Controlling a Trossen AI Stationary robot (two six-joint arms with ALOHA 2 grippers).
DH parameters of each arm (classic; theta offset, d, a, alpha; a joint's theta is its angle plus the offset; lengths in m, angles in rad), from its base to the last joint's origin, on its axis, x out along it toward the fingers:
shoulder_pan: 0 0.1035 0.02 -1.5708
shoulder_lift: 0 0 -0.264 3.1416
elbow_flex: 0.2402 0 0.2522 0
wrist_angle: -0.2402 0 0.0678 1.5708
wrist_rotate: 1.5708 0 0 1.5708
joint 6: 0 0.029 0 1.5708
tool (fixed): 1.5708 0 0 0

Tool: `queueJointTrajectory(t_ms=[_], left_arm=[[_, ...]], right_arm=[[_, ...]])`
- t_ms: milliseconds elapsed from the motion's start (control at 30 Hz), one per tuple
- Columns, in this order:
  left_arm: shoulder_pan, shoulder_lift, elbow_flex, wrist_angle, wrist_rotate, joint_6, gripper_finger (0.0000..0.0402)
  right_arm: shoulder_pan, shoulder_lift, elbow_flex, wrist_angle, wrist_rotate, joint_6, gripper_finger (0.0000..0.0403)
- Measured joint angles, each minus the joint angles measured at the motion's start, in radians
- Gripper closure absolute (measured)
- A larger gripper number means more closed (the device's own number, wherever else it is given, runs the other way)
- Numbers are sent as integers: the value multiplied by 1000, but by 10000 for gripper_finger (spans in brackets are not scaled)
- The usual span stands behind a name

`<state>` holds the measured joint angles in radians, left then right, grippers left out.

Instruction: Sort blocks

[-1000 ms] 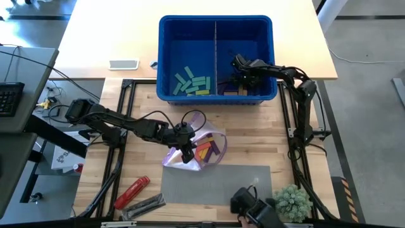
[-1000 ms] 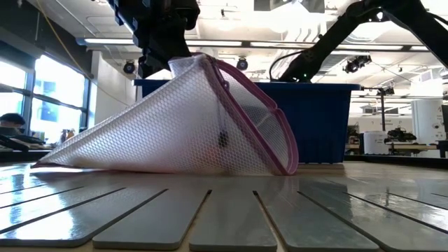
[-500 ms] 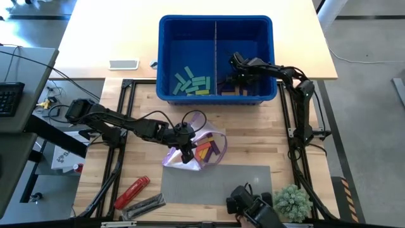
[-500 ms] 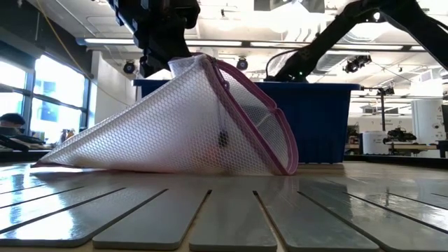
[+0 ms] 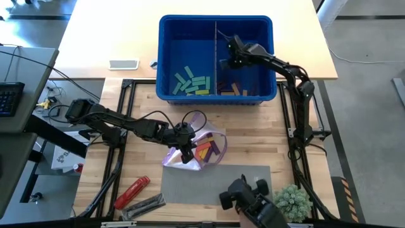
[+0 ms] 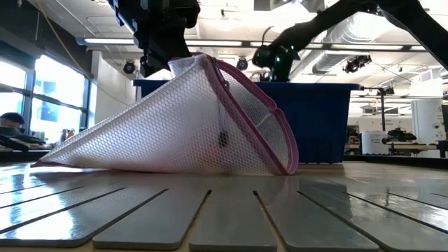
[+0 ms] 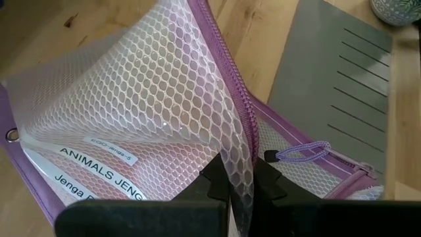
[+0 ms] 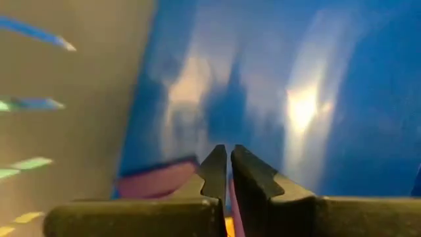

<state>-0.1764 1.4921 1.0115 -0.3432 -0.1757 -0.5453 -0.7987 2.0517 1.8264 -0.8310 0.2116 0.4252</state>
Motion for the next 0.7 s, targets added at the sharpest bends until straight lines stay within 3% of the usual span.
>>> queueJointTrajectory(t_ms=[133,233,533,700], left_arm=[[0,0,0,0,0,20,402],[0,0,0,0,0,26,402],[0,0,0,0,11,-1,402],[-1,0,0,0,14,-30,402]], right_arm=[[-1,-1,52,-22,-33,-112,401],[-3,-1,34,-53,-47,-143,383],[-6,-1,-192,32,-93,-116,261],[-6,-1,-289,157,-101,-119,219]])
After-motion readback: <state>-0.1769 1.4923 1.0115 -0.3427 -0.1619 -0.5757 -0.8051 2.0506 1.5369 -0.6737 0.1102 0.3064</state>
